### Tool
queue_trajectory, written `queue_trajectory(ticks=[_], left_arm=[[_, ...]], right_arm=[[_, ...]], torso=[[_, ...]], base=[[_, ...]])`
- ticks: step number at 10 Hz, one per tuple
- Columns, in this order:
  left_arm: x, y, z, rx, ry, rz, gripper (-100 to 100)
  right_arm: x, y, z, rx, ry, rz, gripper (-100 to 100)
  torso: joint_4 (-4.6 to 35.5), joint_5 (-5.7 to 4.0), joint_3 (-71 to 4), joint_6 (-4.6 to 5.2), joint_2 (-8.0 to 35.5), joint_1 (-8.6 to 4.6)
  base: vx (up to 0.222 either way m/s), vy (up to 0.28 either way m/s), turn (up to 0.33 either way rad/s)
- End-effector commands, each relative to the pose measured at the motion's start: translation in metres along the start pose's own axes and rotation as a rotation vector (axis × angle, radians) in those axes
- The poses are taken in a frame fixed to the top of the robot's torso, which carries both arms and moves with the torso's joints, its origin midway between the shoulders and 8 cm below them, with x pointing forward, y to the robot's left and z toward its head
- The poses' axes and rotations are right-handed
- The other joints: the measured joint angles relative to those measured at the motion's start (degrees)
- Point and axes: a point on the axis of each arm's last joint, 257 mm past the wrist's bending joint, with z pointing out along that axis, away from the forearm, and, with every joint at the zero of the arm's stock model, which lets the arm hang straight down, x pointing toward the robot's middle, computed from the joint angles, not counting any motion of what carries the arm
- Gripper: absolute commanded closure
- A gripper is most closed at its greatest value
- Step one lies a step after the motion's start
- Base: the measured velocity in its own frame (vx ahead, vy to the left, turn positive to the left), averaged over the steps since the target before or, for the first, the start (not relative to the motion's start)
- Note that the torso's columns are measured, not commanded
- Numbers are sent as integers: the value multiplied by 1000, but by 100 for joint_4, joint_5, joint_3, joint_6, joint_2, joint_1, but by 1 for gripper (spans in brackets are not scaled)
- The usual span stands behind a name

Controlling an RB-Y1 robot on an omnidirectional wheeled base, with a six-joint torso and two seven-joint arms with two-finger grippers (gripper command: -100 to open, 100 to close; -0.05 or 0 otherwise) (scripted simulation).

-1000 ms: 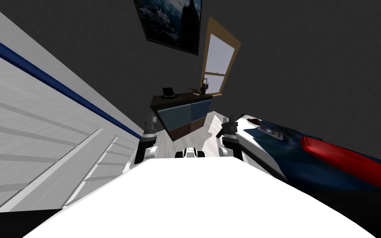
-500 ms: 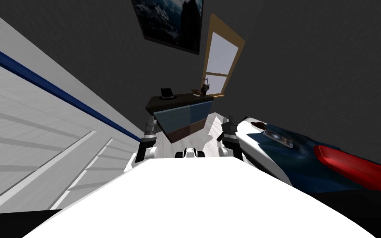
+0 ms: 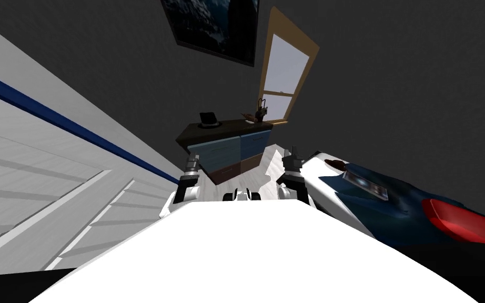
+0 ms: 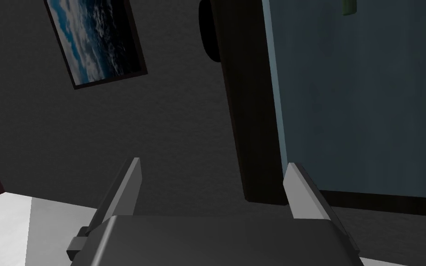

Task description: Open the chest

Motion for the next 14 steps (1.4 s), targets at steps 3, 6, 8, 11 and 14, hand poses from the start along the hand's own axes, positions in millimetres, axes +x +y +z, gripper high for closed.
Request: queue_trajectory(ticks=[3,6,8,11,14], left_arm=[[-8,51,-8,-120,-38,-27,-100],[-4,79,-19,-197,-86,-84,-100],[4,91,-26,-234,-118,-130,-100],[17,100,-35,-270,-159,-193,-100],[8,92,-27,-266,-157,-182,-100]], right_arm=[[0,0,0,0,0,0,0],[0,0,0,0,0,0,0],[0,0,0,0,0,0,0],[0,0,0,0,0,0,0],[0,0,0,0,0,0,0]], torso=[[-6,0,-11,-1,-18,-6],[0,3,-1,-1,-4,3],[0,1,0,0,1,2],[1,3,2,0,2,7],[-3,3,-9,0,-16,7]], base=[[160,-123,76],[124,-104,57],[79,-72,29],[39,-26,17],[49,14,-14]])
